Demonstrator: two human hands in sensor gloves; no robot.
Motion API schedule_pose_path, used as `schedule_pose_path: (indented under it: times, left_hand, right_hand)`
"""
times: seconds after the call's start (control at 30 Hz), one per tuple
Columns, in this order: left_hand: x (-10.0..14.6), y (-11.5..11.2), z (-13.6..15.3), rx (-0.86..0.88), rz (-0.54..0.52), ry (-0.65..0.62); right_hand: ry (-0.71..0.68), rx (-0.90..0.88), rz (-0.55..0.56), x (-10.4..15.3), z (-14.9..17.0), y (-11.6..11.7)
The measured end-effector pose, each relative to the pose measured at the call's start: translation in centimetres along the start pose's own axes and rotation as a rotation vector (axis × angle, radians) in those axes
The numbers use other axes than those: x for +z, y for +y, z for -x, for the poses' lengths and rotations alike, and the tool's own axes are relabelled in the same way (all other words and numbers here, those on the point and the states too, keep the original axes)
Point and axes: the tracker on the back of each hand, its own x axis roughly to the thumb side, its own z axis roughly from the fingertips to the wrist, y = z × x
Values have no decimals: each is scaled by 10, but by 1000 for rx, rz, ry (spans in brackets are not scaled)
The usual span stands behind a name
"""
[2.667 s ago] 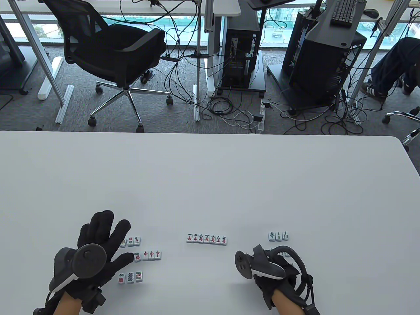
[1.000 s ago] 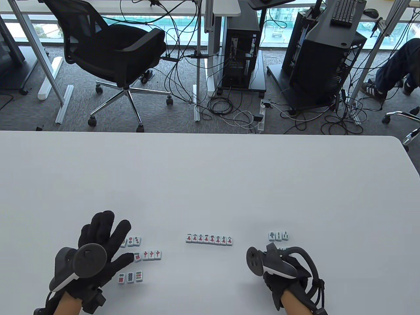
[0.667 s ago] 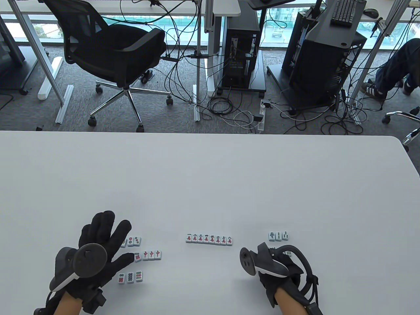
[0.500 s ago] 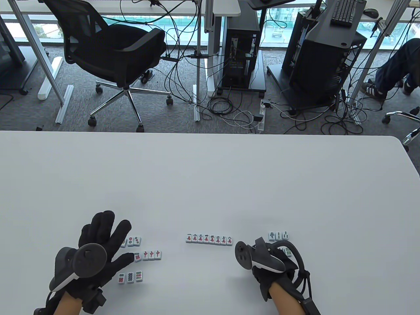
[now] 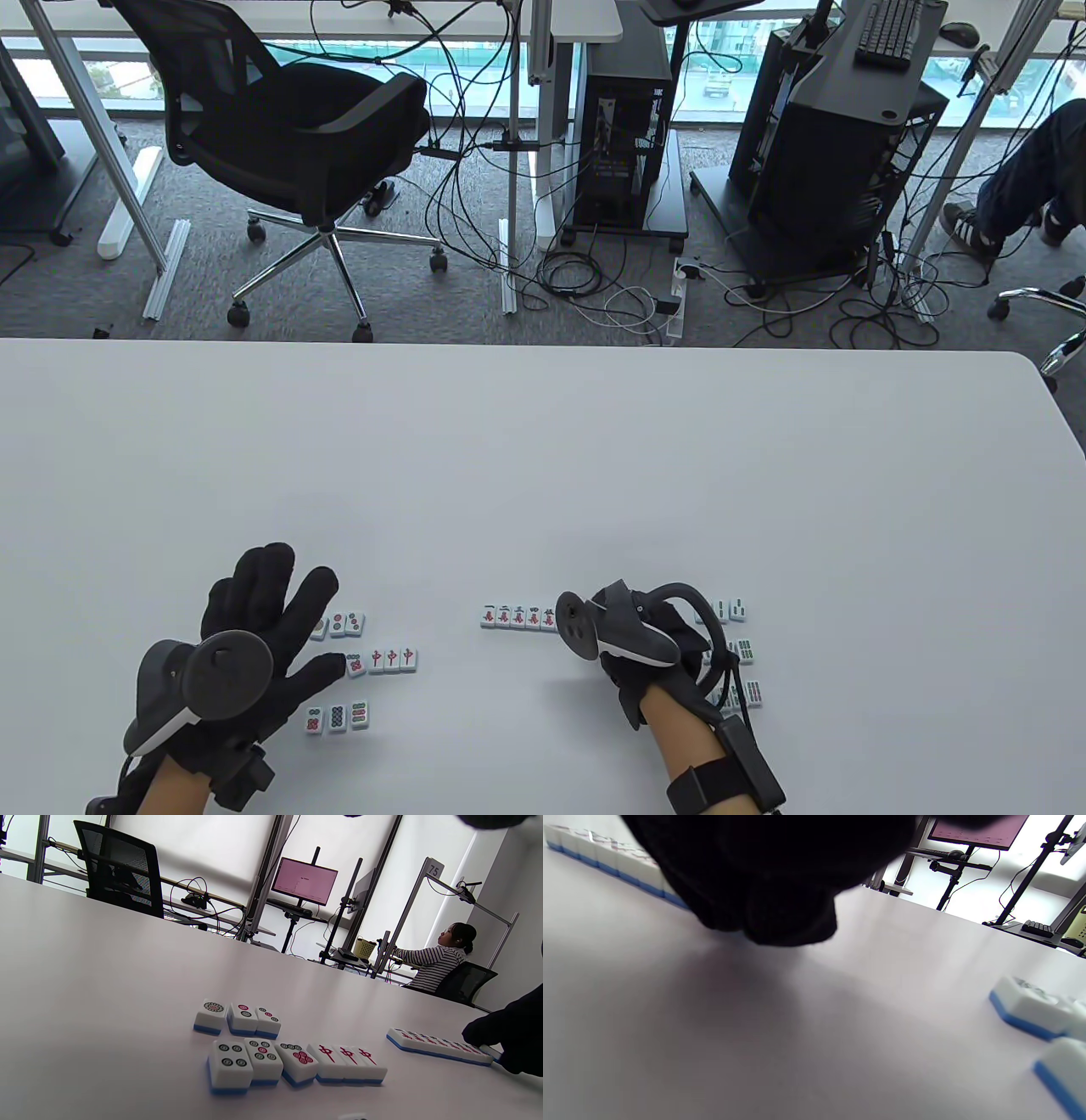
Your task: Mahjong suit sorting
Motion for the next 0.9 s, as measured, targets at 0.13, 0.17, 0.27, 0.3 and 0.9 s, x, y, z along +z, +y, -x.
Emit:
schedule_pose_path:
  times: [0.13, 0.17, 0.27, 0.3, 0.9]
  left_hand:
    - [0, 0, 0, 0, -1, -2]
    - [0, 0, 0, -1, -2, -2]
    - [0, 0, 0, -2, -1, -3]
    - [0, 0, 0, -3, 0, -2]
    - [0, -2, -1, -20, 18, 4]
  right_hand:
    - [2, -9, 0, -2, 0, 3]
    - [1, -12, 6, -3, 0, 4]
    - [-13, -34, 6, -3, 0, 5]
    - [-13, -34, -4, -1, 1, 4]
    - [257, -41, -47, 27, 115, -27]
